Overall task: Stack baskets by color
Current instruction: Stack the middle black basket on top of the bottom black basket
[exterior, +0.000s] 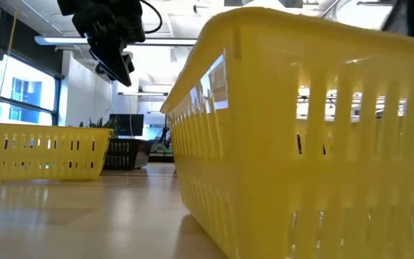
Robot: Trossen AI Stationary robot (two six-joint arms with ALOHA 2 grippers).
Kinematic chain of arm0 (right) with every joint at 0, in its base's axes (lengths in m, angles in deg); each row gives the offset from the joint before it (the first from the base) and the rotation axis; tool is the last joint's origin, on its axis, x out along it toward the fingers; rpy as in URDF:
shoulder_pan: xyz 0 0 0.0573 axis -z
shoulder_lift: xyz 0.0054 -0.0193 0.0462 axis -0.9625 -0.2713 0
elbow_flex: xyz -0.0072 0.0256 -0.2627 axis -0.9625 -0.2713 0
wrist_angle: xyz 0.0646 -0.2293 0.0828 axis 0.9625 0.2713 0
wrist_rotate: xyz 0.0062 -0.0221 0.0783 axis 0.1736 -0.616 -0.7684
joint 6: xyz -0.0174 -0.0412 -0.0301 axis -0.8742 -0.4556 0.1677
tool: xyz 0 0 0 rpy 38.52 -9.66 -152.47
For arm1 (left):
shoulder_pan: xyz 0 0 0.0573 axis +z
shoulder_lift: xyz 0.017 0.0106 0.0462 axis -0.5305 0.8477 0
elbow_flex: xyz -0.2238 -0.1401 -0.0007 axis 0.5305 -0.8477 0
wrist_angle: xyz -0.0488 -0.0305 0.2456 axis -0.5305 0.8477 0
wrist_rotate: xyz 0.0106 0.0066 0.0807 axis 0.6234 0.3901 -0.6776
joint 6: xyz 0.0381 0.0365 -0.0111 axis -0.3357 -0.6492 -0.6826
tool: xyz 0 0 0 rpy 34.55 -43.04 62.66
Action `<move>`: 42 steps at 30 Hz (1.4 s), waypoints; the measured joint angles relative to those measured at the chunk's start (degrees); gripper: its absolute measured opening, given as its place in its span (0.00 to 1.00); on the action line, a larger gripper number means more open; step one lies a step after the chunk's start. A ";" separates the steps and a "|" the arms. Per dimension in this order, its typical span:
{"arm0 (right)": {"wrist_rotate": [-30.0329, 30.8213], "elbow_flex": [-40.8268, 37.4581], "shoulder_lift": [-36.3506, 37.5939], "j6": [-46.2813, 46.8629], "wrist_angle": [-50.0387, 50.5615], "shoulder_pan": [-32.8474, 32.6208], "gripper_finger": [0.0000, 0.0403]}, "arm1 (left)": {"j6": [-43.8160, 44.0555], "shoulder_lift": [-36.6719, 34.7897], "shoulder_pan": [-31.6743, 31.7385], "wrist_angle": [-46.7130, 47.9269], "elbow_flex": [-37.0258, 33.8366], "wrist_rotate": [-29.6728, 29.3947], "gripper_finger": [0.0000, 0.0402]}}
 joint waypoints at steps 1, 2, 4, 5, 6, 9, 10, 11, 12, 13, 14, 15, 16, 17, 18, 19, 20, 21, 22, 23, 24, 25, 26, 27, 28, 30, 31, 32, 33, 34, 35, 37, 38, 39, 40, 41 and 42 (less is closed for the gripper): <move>-0.53 -0.85 0.00 1.33 -0.80 -0.72 0.00 | 0.41 0.00 0.00 0.00 0.00 0.00 0.20; -1.18 -1.64 0.00 2.93 -1.64 -1.45 0.00 | 0.83 0.00 0.02 0.00 0.00 -0.02 0.20; -2.21 -3.17 0.00 5.50 -3.01 -2.94 0.00 | 1.25 0.00 0.02 0.00 0.00 0.00 0.20; -2.41 -3.83 0.00 6.34 -3.71 -3.69 0.00 | 1.24 0.00 0.02 0.01 0.00 -0.01 0.20; -2.43 -4.35 0.00 6.96 -4.43 -4.45 0.00 | 1.25 0.00 0.00 0.00 0.00 -0.01 0.20; -2.50 -5.38 0.00 8.83 -5.81 -6.16 0.00 | 1.24 0.00 0.00 0.00 0.00 -0.21 0.20; -2.68 -5.40 -0.02 9.43 -5.93 -6.56 0.00 | 1.27 0.00 0.01 0.00 0.00 -0.53 0.20; -2.76 -5.40 -0.02 10.11 -6.21 -6.95 0.00 | 1.24 0.00 0.00 0.00 0.00 -0.79 0.20; -2.76 -5.40 -0.02 10.37 -6.63 -7.25 0.00 | 1.24 0.00 0.02 0.00 0.00 -0.96 0.20; -2.73 -5.40 -0.02 10.62 -7.00 -7.50 0.00 | 1.26 0.00 0.02 0.00 0.00 -1.02 0.20; -2.66 -5.40 -0.02 10.97 -7.20 -7.72 0.00 | 1.26 0.00 0.02 -0.01 0.00 -1.07 0.20; -2.63 -5.40 -0.05 11.52 -7.19 -7.98 0.00 | 1.26 0.00 0.02 -0.02 0.00 -1.07 0.20; -2.61 -5.40 -0.28 11.70 -7.16 -8.20 0.00 | 1.27 0.00 0.02 0.00 0.00 -1.07 0.20; -2.61 -5.40 -0.67 11.70 -7.19 -8.33 0.00 | 1.27 0.00 0.01 -0.02 0.00 -1.07 0.20; -2.75 -5.40 -1.20 11.70 -7.19 -8.48 0.00 | 1.27 0.00 0.02 -0.02 0.00 -1.07 0.20; -3.23 -5.40 -1.85 11.71 -7.24 -8.57 0.00 | 1.27 0.00 0.01 -0.02 0.00 -1.07 0.20; -4.01 -5.40 -2.59 11.77 -7.37 -8.54 0.00 | 1.27 0.00 0.02 -0.02 0.00 -1.07 0.20; -4.76 -5.40 -3.52 11.75 -7.55 -8.54 0.00 | 1.27 0.00 0.02 -0.02 0.00 -1.07 0.20; -5.30 -5.40 -4.38 11.73 -7.68 -8.54 0.00 | 1.27 0.00 0.00 -0.02 0.00 -1.07 0.20; -5.42 -5.40 -5.16 11.70 -7.72 -8.54 0.00 | 1.27 0.00 0.01 -0.01 0.00 -1.07 0.20; -5.54 -5.40 -5.86 11.70 -7.85 -8.54 0.00 | 1.27 0.00 0.01 -0.02 0.00 -1.07 0.20; -5.79 -5.40 -6.49 11.68 -8.24 -8.54 0.00 | 1.27 0.00 0.02 -0.02 0.00 -1.07 0.20; -5.93 -5.40 -6.95 11.68 -8.70 -8.54 0.00 | 1.27 0.00 0.02 -0.02 0.00 -1.07 0.20; -5.95 -5.40 -7.37 11.69 -8.98 -8.54 0.00 | 1.36 0.00 0.02 -0.02 0.00 -1.07 0.20; -5.95 -5.40 -7.83 11.68 -9.18 -8.54 0.00 | 1.47 0.00 0.02 -0.02 0.00 -1.07 0.20; -6.13 -5.40 -8.64 11.71 -9.54 -8.54 0.00 | 2.02 0.00 0.01 -0.02 0.00 -1.07 0.20; -6.15 -5.40 -9.00 11.75 -9.62 -8.54 0.00 | 2.33 0.00 0.02 -0.02 0.00 -1.07 0.20; -6.15 -5.40 -9.39 11.74 -9.64 -8.54 0.00 | 2.69 0.00 0.02 -0.02 0.00 -1.07 0.20; -6.17 -5.40 -9.80 11.76 -9.65 -8.54 0.00 | 2.74 0.00 0.02 -0.01 0.00 -1.06 0.20; -6.26 -5.40 -10.16 11.74 -9.57 -8.54 0.00 | 2.73 0.00 0.02 -0.02 0.00 -1.06 0.20; -6.34 -5.40 -10.52 11.76 -9.55 -8.54 0.00 | 2.75 0.00 0.01 -0.02 0.00 -1.06 0.20; -7.02 -5.40 -11.14 11.85 -9.50 -8.54 0.01 | 2.75 0.00 0.02 -0.02 0.00 -1.07 0.20; -7.70 -5.40 -11.36 12.44 -9.45 -8.50 0.02 | 2.75 0.00 0.00 -0.02 0.00 -1.07 0.20; -8.17 -5.40 -11.55 13.01 -9.33 -8.46 0.03 | 2.75 0.00 0.02 -0.02 0.00 -1.05 0.20; -8.52 -5.40 -11.74 13.62 -9.18 -8.44 0.04 | 2.75 0.00 0.02 0.00 0.00 -1.07 0.20; -8.85 -5.40 -11.87 14.38 -8.99 -8.44 0.05 | 2.75 0.00 0.01 -0.02 0.00 -1.06 0.20; -8.93 -5.40 -11.96 15.03 -8.79 -8.44 0.07 | 2.75 0.00 0.01 -0.01 0.00 -1.06 0.20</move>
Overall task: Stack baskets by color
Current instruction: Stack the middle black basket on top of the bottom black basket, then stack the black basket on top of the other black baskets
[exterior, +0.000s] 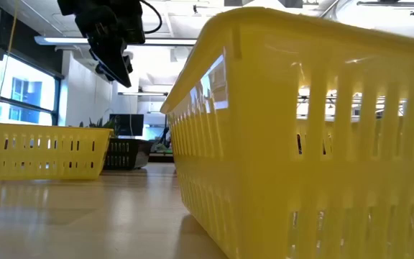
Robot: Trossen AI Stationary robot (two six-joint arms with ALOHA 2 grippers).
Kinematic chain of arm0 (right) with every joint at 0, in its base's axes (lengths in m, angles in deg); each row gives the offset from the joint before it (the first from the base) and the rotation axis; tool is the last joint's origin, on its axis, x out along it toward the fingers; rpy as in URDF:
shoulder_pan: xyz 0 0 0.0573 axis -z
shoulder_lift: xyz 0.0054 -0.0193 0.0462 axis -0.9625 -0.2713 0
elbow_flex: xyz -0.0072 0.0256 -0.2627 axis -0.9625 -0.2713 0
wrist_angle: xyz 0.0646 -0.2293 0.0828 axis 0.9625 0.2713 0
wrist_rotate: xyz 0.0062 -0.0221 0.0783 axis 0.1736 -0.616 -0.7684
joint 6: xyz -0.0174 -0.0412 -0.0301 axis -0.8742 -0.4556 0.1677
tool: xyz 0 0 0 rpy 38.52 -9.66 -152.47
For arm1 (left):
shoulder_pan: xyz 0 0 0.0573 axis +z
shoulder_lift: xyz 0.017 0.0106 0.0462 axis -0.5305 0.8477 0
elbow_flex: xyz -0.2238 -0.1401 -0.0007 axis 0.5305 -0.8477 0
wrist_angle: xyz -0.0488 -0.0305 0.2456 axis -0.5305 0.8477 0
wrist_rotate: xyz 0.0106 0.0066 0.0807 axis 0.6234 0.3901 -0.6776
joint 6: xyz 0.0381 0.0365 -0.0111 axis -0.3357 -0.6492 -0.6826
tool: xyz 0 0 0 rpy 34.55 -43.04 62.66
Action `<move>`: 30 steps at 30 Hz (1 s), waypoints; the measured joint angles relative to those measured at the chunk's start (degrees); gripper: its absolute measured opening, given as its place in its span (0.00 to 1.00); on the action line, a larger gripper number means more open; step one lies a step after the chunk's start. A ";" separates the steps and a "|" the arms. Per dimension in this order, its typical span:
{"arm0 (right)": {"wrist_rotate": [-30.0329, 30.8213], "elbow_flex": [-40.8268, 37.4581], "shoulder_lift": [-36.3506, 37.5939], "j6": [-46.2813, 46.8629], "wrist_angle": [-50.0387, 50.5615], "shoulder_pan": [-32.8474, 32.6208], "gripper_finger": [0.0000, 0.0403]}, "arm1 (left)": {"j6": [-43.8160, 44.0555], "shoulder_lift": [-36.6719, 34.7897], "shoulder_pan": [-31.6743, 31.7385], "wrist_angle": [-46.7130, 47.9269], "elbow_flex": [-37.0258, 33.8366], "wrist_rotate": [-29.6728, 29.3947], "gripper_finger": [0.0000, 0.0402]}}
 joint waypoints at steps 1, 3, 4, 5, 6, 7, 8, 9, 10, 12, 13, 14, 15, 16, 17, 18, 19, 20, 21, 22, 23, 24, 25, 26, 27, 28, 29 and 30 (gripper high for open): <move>0.00 0.00 0.00 0.42 0.20 0.00 0.08 | 0.00 0.00 0.00 -0.01 0.00 -0.01 0.20; 0.02 0.00 0.00 0.61 0.35 0.00 0.12 | 0.00 0.00 0.01 0.00 0.00 0.01 0.20; 0.02 0.02 0.00 0.61 0.41 0.00 0.13 | 0.00 0.00 -0.01 -0.01 0.00 0.00 0.20; 0.02 0.02 0.00 0.56 0.57 0.00 0.15 | 0.00 0.00 0.00 0.00 0.00 0.00 0.20; 0.00 0.03 0.00 0.27 0.76 0.00 0.17 | 0.00 0.00 0.01 -0.01 0.00 0.01 0.20; 0.00 0.10 0.00 0.15 0.86 0.00 0.18 | 0.00 0.00 0.01 -0.01 0.00 0.01 0.20; 0.00 0.24 0.00 -0.15 0.89 0.00 0.20 | 0.02 0.00 0.00 -0.01 0.00 -0.01 0.20; 0.01 0.56 0.00 -0.47 1.00 0.00 0.21 | 0.02 0.00 0.01 -0.01 0.00 -0.01 0.20; 0.00 1.05 0.00 -0.81 1.18 0.00 0.22 | 0.00 0.00 0.01 -0.01 0.00 -0.14 0.20; 0.29 2.31 0.00 -0.84 1.75 0.00 0.23 | 0.02 0.00 -0.01 -0.01 0.00 -1.81 0.20; 1.01 3.02 0.00 -0.90 2.29 0.00 0.24 | -0.07 0.00 -0.01 0.00 0.00 -3.14 0.20; 1.70 3.86 0.00 -0.89 3.01 0.00 0.24 | -0.52 0.00 0.00 -0.01 0.00 -4.68 0.20; 2.66 4.74 0.00 -0.96 3.83 0.00 0.25 | -0.94 0.00 0.01 -0.01 0.00 -6.47 0.20; 3.62 5.67 0.00 -1.14 4.69 0.00 0.25 | -1.31 0.00 0.01 -0.01 0.00 -8.48 0.20; 4.59 6.59 0.00 -1.32 5.67 0.00 0.25 | -1.36 0.00 0.01 -0.01 0.00 -10.67 0.20; 5.78 7.43 0.00 -1.36 6.86 0.00 0.24 | -1.38 0.00 0.00 0.00 0.00 -12.90 0.20; 7.00 8.19 0.00 -1.36 8.12 0.00 0.25 | -1.36 0.00 0.01 0.01 0.00 -14.85 0.20; 8.26 8.96 0.00 -1.35 9.40 0.00 0.25 | -1.40 0.00 0.01 0.02 0.00 -16.26 0.20; 9.58 9.66 0.00 -1.35 10.54 0.06 0.25 | -1.56 0.00 0.01 0.06 0.00 -17.17 0.20; 10.99 10.26 0.00 -1.37 11.57 0.20 0.25 | -1.79 0.00 0.03 0.08 0.00 -17.48 0.20; 12.20 10.71 0.00 -1.46 12.63 0.38 0.25 | -2.09 0.00 0.03 0.10 0.00 -17.64 0.21; 13.47 10.96 0.02 -1.54 13.58 0.55 0.25 | -2.57 0.00 0.01 0.16 0.00 -17.61 0.21; 14.74 11.09 0.02 -1.54 14.40 0.76 0.25 | -3.02 0.00 0.01 0.24 0.00 -17.49 0.22; 15.95 11.13 0.02 -1.54 14.84 0.93 0.25 | -3.25 0.00 0.00 0.39 0.00 -17.39 0.23; 17.04 11.15 0.02 -1.64 15.33 1.19 0.25 | -3.44 0.00 -0.01 0.50 0.00 -17.20 0.25; 18.03 11.12 0.02 -2.15 15.85 1.45 0.25 | -3.47 0.00 -0.01 0.54 0.00 -17.11 0.26; 18.88 11.03 0.02 -2.47 16.10 1.89 0.25 | -3.49 0.00 0.01 0.56 0.00 -16.78 0.28; 19.61 10.99 0.02 -2.73 16.64 2.33 0.25 | -3.81 0.00 0.01 0.56 0.00 -16.33 0.29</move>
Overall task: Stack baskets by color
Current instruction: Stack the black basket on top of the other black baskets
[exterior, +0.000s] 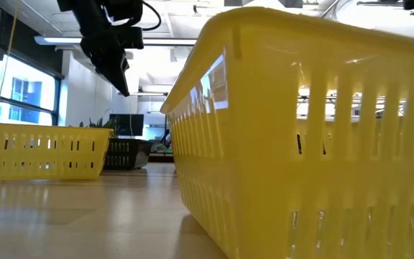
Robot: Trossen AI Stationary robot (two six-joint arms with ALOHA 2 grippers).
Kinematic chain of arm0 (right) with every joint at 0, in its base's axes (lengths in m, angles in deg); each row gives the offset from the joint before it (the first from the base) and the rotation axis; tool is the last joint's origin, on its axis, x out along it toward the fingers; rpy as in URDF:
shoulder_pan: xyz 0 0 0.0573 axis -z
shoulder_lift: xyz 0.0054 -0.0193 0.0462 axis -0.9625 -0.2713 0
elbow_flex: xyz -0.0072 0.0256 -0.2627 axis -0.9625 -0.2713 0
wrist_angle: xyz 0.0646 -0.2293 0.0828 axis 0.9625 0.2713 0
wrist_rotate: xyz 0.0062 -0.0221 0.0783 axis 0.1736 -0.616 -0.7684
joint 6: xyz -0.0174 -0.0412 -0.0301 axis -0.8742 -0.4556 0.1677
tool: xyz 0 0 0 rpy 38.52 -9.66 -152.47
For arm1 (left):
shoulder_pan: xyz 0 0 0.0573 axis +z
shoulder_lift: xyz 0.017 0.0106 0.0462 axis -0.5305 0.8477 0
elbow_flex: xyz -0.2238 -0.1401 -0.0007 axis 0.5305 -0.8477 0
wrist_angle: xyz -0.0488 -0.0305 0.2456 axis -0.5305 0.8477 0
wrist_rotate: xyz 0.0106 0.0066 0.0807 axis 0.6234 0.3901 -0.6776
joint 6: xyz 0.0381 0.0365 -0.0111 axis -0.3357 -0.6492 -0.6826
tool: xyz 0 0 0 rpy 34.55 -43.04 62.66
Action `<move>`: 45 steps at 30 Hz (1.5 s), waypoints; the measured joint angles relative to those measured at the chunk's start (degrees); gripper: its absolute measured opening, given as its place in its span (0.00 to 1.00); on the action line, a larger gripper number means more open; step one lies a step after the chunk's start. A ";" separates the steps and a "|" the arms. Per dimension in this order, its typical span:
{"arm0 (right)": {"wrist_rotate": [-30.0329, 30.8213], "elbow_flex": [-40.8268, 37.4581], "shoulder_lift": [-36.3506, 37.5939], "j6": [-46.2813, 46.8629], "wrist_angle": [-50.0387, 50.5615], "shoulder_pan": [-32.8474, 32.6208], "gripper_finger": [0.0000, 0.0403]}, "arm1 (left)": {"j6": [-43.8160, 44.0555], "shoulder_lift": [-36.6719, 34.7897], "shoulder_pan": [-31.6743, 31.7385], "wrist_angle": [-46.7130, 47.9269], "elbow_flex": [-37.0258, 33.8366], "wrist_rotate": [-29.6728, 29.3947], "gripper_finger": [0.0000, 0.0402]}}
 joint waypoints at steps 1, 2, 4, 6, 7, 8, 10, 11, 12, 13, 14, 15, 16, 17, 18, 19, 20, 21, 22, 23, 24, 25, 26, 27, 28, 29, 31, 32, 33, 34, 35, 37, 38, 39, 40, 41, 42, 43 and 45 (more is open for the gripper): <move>0.75 -0.02 0.00 -0.10 0.69 0.49 0.25 | -0.71 0.00 0.00 0.02 0.00 -0.01 0.31; 1.30 -0.02 0.00 -0.13 1.19 1.12 0.25 | -1.52 0.00 0.00 -0.01 0.00 -0.26 0.33; 2.17 -0.04 0.00 -0.16 1.76 2.54 0.25 | -2.80 0.08 0.09 -0.15 0.00 -1.46 0.35; 2.42 -0.04 0.00 -0.25 1.84 4.08 0.25 | -3.59 0.96 0.20 -0.57 0.02 -1.99 0.36; 2.41 -0.04 0.00 -0.65 1.82 4.90 0.25 | -3.72 1.60 0.32 -0.44 0.02 -2.03 0.37; 2.42 -0.04 0.00 -1.01 1.75 5.71 0.25 | -3.73 2.25 0.53 -0.33 0.02 -2.04 0.37; 2.42 -0.07 0.00 -2.31 1.69 7.27 0.25 | -3.95 3.81 0.86 -0.37 0.02 -2.01 0.36; 2.40 -0.07 0.00 -3.20 1.67 8.00 0.25 | -4.65 4.85 1.00 -0.36 0.02 -2.05 0.36; 2.40 -0.07 0.00 -3.95 1.63 8.75 0.25 | -5.61 5.99 1.20 -0.30 0.02 -2.25 0.36; 2.39 -0.07 0.00 -4.85 1.59 9.42 0.25 | -6.52 6.94 1.37 -0.26 0.02 -2.65 0.36; 2.34 -0.07 0.00 -5.62 1.44 10.03 0.25 | -7.31 7.82 1.62 -0.31 0.02 -3.21 0.36; 2.17 -0.07 0.00 -6.15 1.36 10.62 0.25 | -7.95 8.71 1.91 -0.36 0.02 -3.63 0.36; 2.01 -0.07 0.00 -6.73 1.35 11.10 0.25 | -8.64 9.76 2.14 -0.35 0.02 -3.93 0.36; 1.88 -0.07 0.00 -7.19 1.34 11.57 0.25 | -9.30 10.76 2.41 -0.33 0.02 -4.13 0.36; 1.68 -0.09 0.00 -7.47 1.22 11.93 0.25 | -9.92 11.75 2.57 -0.32 0.02 -4.34 0.36; 1.50 -0.09 0.00 -7.91 1.15 12.20 0.25 | -10.33 12.65 2.85 -0.32 0.02 -4.58 0.36; 1.47 -0.10 0.00 -8.51 1.04 12.42 0.25 | -10.67 13.50 3.13 -0.34 0.02 -4.82 0.36; 1.46 -0.11 0.00 -8.74 0.96 12.63 0.25 | -10.79 14.39 3.38 -0.34 0.02 -5.07 0.36; 1.50 -0.11 0.00 -8.85 0.93 12.72 0.25 | -10.79 15.26 3.64 -0.33 0.02 -5.38 0.36; 1.50 -0.11 0.00 -8.97 0.93 12.81 0.25 | -10.79 16.07 3.93 -0.32 0.02 -5.85 0.36; 1.50 -0.11 0.00 -9.18 0.91 12.95 0.25 | -10.80 16.75 4.20 -0.33 0.02 -6.22 0.36; 1.50 -0.11 0.00 -9.34 0.90 13.02 0.25 | -10.83 17.41 4.43 -0.34 0.02 -6.28 0.36; 1.50 -0.11 0.00 -9.47 0.88 13.02 0.25 | -10.83 18.09 4.70 -0.33 0.02 -6.25 0.36; 1.50 -0.12 0.00 -9.82 0.82 13.02 0.25 | -10.83 18.71 4.89 -0.33 0.02 -6.23 0.36; 1.50 -0.13 0.00 -10.11 0.66 13.02 0.25 | -10.83 19.25 5.09 -0.33 0.02 -6.21 0.35; 1.50 -0.13 0.00 -10.19 0.52 13.02 0.25 | -10.83 19.79 5.21 -0.33 0.02 -6.20 0.35; 1.50 -0.13 0.00 -10.22 0.51 13.02 0.25 | -10.83 20.77 5.58 -0.33 0.02 -6.04 0.35; 1.50 -0.13 0.00 -10.22 0.51 13.02 0.25 | -10.83 21.28 5.68 -0.35 0.02 -6.02 0.35; 1.50 -0.13 0.00 -10.22 0.51 13.02 0.25 | -10.83 21.73 5.82 -0.33 0.02 -6.00 0.35; 1.50 -0.13 0.00 -10.22 0.50 13.02 0.25 | -10.83 22.23 5.94 -0.26 0.02 -6.02 0.35; 1.50 -0.13 0.00 -10.22 0.51 13.02 0.25 | -10.85 22.60 6.15 -0.24 0.02 -6.00 0.35; 1.50 -0.13 0.00 -10.22 0.49 13.02 0.25 | -11.17 23.31 6.21 -0.17 0.02 -6.00 0.35; 1.50 -0.13 0.00 -10.22 0.49 13.02 0.25 | -11.27 23.65 6.21 -0.15 0.02 -6.00 0.35; 1.50 -0.13 0.00 -10.19 0.42 13.02 0.25 | -11.26 23.85 6.21 -0.08 0.01 -5.84 0.34; 1.50 -0.13 0.00 -10.05 0.39 13.02 0.25 | -11.27 23.90 6.21 -0.05 0.00 -5.64 0.32; 1.50 -0.13 0.00 -10.06 0.30 13.02 0.25 | -11.27 23.92 6.21 -0.12 0.00 -5.30 0.30; 1.50 -0.15 0.00 -10.08 0.12 13.02 0.25 | -11.29 24.01 6.21 -0.10 0.00 -4.66 0.27; 1.50 -0.15 0.00 -10.15 -0.13 13.02 0.25 | -11.30 24.06 6.19 -0.06 0.00 -3.60 0.24; 1.52 -0.15 0.00 -10.16 -0.72 13.02 0.25 | -12.09 24.06 6.19 -0.06 0.00 -1.32 0.16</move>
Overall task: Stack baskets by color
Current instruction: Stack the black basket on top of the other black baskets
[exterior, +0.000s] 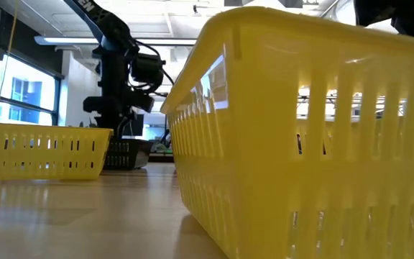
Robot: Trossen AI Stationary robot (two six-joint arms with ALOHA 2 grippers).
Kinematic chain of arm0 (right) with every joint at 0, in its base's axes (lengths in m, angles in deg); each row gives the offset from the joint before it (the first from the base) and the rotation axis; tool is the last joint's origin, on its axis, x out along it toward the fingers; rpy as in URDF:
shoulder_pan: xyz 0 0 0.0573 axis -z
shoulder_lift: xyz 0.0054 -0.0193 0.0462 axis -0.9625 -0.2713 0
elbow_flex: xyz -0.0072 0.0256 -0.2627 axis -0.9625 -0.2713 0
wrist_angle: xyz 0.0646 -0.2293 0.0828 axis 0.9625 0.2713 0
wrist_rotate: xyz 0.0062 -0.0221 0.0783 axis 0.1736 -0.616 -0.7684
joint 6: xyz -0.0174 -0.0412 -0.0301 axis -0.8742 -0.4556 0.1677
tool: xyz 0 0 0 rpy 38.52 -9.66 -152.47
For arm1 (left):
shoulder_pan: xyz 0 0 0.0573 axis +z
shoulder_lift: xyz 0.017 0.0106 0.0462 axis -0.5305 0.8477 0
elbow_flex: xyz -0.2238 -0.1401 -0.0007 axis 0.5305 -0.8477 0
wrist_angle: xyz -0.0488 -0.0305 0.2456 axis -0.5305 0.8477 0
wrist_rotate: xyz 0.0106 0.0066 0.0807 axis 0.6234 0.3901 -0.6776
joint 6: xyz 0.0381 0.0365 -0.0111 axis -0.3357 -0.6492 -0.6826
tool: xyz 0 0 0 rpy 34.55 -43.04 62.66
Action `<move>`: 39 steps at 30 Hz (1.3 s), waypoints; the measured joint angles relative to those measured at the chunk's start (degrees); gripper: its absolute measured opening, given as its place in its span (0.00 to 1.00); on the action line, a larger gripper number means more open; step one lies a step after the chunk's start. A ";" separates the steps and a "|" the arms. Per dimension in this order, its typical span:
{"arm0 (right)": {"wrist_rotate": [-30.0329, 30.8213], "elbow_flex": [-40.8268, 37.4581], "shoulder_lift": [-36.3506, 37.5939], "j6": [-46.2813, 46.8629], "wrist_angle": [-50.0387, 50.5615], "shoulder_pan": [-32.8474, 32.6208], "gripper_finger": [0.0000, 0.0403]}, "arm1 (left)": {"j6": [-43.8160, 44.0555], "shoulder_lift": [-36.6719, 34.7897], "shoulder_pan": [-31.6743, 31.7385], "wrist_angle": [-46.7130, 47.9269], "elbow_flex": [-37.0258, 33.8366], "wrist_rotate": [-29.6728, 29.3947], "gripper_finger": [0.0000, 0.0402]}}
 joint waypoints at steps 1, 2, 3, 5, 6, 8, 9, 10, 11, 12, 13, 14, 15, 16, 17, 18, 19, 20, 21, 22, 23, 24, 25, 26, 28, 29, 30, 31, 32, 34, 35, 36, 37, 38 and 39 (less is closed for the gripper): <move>0.00 0.00 0.00 -0.01 -0.31 0.00 0.25 | -0.71 0.00 0.00 0.04 0.00 1.02 0.12; 0.00 0.00 0.00 -0.01 -0.58 0.00 0.25 | -1.14 0.00 0.00 0.14 0.00 1.90 0.07; 0.00 0.00 0.00 -0.01 -0.81 0.00 0.25 | -1.28 0.00 0.00 0.18 0.00 2.35 0.04; 0.00 0.00 0.00 0.00 -1.34 0.00 0.25 | -1.22 0.00 0.00 0.16 0.00 2.45 0.02; 0.00 0.00 0.00 0.14 -1.48 0.00 0.25 | -1.20 0.00 -0.04 0.16 0.00 2.48 0.03; 0.00 0.00 0.00 0.38 -1.50 0.00 0.25 | -1.16 0.00 -0.13 0.15 0.00 2.47 0.03; 0.00 0.00 0.00 0.38 -1.57 0.00 0.25 | -1.16 0.00 -0.11 0.13 0.00 2.47 0.02; 0.00 0.00 0.00 0.38 -1.72 0.00 0.25 | -1.14 0.00 -0.11 0.13 0.02 2.44 0.01; 0.00 0.00 0.00 0.38 -1.90 0.00 0.25 | -1.14 -0.02 -0.11 0.19 0.10 2.44 0.01; 0.00 0.00 0.00 0.38 -2.13 0.00 0.25 | -1.08 -0.02 -0.13 0.32 0.37 2.47 0.01; 0.07 0.00 0.01 0.38 -2.38 0.00 0.25 | -0.90 -0.02 -0.19 0.46 0.78 2.47 0.01; 0.43 0.00 0.00 0.38 -2.71 0.00 0.25 | -0.71 -0.02 -0.36 0.56 1.31 2.45 0.01; 0.80 0.00 0.00 0.38 -3.15 0.00 0.25 | -0.68 -0.02 -0.57 0.75 1.93 2.42 0.01; 1.10 0.00 0.00 0.38 -3.64 0.00 0.25 | -0.66 -0.02 -0.86 1.30 2.59 2.42 0.00; 1.46 0.00 0.01 0.38 -4.14 0.00 0.25 | -0.66 -0.02 -1.21 1.96 3.25 2.41 0.00; 1.82 0.00 0.00 0.38 -4.69 0.00 0.25 | -0.66 -0.04 -1.64 2.57 3.94 2.42 0.00; 2.08 0.00 0.00 0.38 -5.32 0.00 0.25 | -0.66 -0.11 -2.03 3.22 4.64 2.42 0.00; 2.19 0.00 0.02 0.38 -5.96 0.00 0.25 | -0.66 -0.31 -2.51 3.91 5.36 2.42 0.00; 2.23 0.00 0.02 0.38 -6.57 0.00 0.25 | -0.66 -0.57 -2.97 4.75 6.04 2.42 0.00; 2.37 0.00 0.02 0.38 -7.16 0.00 0.25 | -0.62 -0.88 -3.45 5.44 6.63 2.40 0.00; 2.45 0.00 0.02 0.46 -7.76 0.00 0.25 | -0.48 -1.26 -3.99 6.16 7.20 2.33 0.00; 2.45 0.00 0.02 0.68 -8.36 0.00 0.25 | -0.07 -1.77 -4.52 6.85 7.68 1.90 0.00; 2.47 0.00 0.02 1.49 -8.80 0.00 0.25 | 0.53 -2.26 -5.05 7.58 8.19 1.22 0.00; 2.48 0.00 0.02 1.94 -9.02 0.00 0.25 | 1.13 -2.83 -5.73 8.25 8.80 0.43 0.00; 2.87 0.00 0.02 2.95 -9.31 0.00 0.25 | 2.30 -3.93 -7.01 9.31 9.94 -0.45 0.00; 3.39 0.00 0.02 3.12 -9.37 0.00 0.25 | 2.48 -4.53 -7.68 9.99 10.49 -0.64 0.00; 4.01 0.00 0.02 3.16 -9.47 0.00 0.25 | 2.93 -5.13 -8.42 10.52 11.15 -0.85 0.00; 4.72 0.00 0.02 3.14 -9.64 0.00 0.25 | 3.61 -5.70 -9.26 10.69 11.83 -1.15 0.00; 5.47 0.00 0.02 3.06 -9.86 0.00 0.25 | 4.31 -6.21 -10.10 10.69 12.39 -1.69 0.00; 7.03 0.00 0.02 3.01 -10.59 0.00 0.25 | 5.87 -7.14 -11.90 10.79 13.65 -2.14 0.00; 7.87 0.00 0.02 2.90 -11.10 0.00 0.25 | 6.57 -7.43 -12.95 10.70 14.33 -2.15 0.00; 8.58 0.00 0.02 2.31 -11.52 0.00 0.25 | 6.90 -7.70 -13.96 10.67 14.95 -2.15 0.00; 8.98 0.00 0.02 1.28 -12.00 0.00 0.25 | 6.88 -7.82 -15.04 10.71 15.47 -2.15 0.00; 9.33 0.00 0.02 -0.27 -12.69 0.00 0.25 | 6.88 -7.87 -16.07 10.71 15.95 -2.12 0.00; 9.60 0.00 0.02 -1.84 -13.43 0.00 0.25 | 6.90 -7.87 -17.21 10.71 16.44 -2.12 0.00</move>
